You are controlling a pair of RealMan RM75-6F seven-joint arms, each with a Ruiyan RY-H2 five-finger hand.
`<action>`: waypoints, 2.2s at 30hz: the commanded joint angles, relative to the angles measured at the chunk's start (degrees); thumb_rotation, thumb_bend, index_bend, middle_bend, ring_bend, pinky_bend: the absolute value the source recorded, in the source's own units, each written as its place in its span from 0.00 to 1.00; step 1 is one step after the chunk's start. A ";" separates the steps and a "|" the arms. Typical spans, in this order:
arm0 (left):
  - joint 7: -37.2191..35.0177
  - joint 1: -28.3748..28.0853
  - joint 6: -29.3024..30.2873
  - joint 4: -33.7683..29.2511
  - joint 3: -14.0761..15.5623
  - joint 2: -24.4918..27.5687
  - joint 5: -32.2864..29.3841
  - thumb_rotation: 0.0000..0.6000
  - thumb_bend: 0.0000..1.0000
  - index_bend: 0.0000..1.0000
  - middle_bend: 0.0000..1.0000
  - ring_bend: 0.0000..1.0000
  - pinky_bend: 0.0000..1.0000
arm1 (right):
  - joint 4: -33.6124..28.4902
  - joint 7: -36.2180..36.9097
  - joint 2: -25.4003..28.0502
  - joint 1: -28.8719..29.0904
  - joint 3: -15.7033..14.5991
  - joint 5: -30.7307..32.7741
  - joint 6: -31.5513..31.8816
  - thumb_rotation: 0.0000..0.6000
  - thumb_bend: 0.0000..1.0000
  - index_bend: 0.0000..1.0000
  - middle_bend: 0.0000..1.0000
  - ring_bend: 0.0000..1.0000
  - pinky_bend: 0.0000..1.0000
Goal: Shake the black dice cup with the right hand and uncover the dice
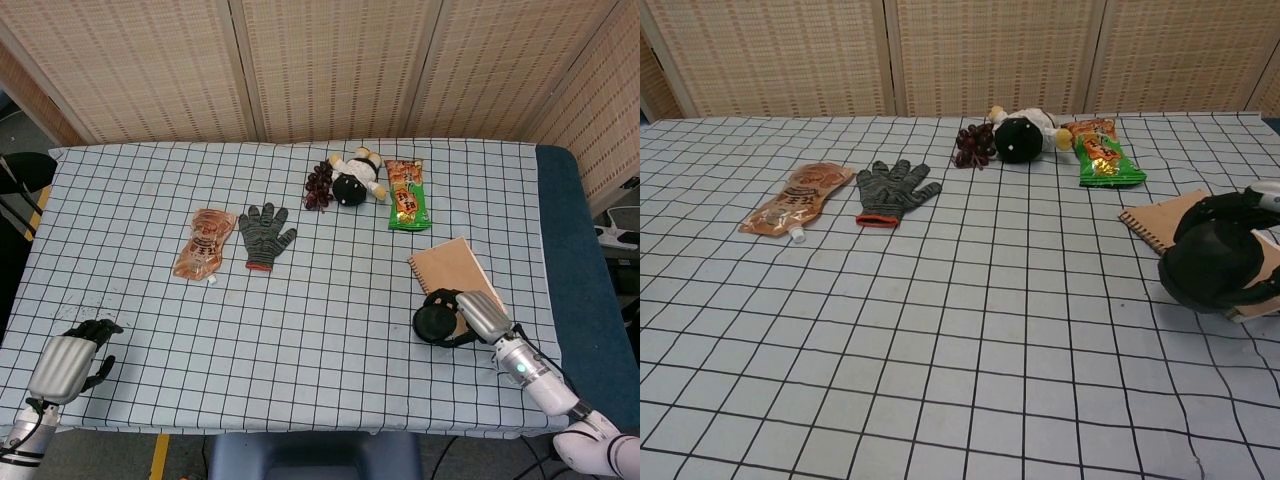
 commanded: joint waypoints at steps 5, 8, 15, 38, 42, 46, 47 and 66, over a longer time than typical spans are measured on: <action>-0.23 0.08 0.42 0.06 0.02 0.07 0.30 1.00 0.42 0.32 0.29 0.28 0.53 | 2.12 1.40 -2.43 2.34 -2.06 -2.00 -2.01 1.00 0.19 0.55 0.52 0.33 0.46; -0.56 0.10 0.43 -0.02 0.01 0.19 0.26 1.00 0.42 0.32 0.29 0.28 0.53 | 2.18 0.54 -2.54 2.46 -2.58 -2.14 -1.97 1.00 0.19 0.45 0.41 0.17 0.36; -0.54 0.05 0.19 0.01 -0.03 0.19 0.06 1.00 0.42 0.32 0.29 0.28 0.53 | 3.55 -1.11 -2.82 2.00 -3.13 -2.70 0.77 1.00 0.19 0.30 0.13 0.00 0.07; -0.16 -0.05 -0.12 -0.06 0.25 0.10 0.31 1.00 0.42 0.32 0.29 0.28 0.53 | 3.42 -0.66 -2.06 1.66 -3.62 -0.92 1.53 1.00 0.17 0.41 0.30 0.12 0.08; -0.09 -0.09 -0.13 -0.02 0.21 0.08 0.30 1.00 0.42 0.32 0.29 0.28 0.53 | 4.51 -1.82 -3.02 0.85 -3.06 -0.92 3.99 1.00 0.17 0.58 0.49 0.32 0.22; -0.18 -0.08 -0.23 -0.04 0.26 0.07 0.25 1.00 0.42 0.32 0.29 0.28 0.53 | 4.99 -2.16 -3.39 0.22 -2.68 -1.14 6.31 1.00 0.17 0.69 0.56 0.41 0.29; -0.13 -0.08 -0.16 -0.05 0.26 0.07 0.32 1.00 0.42 0.32 0.29 0.28 0.53 | 4.82 -2.17 -3.26 0.06 -2.60 -1.22 6.96 1.00 0.17 0.69 0.56 0.41 0.29; 0.33 -0.09 -0.56 -0.36 0.29 0.08 -0.02 1.00 0.42 0.32 0.29 0.28 0.53 | -21.22 -39.89 12.41 -6.89 0.33 15.16 3.54 1.00 0.17 0.61 0.56 0.35 0.30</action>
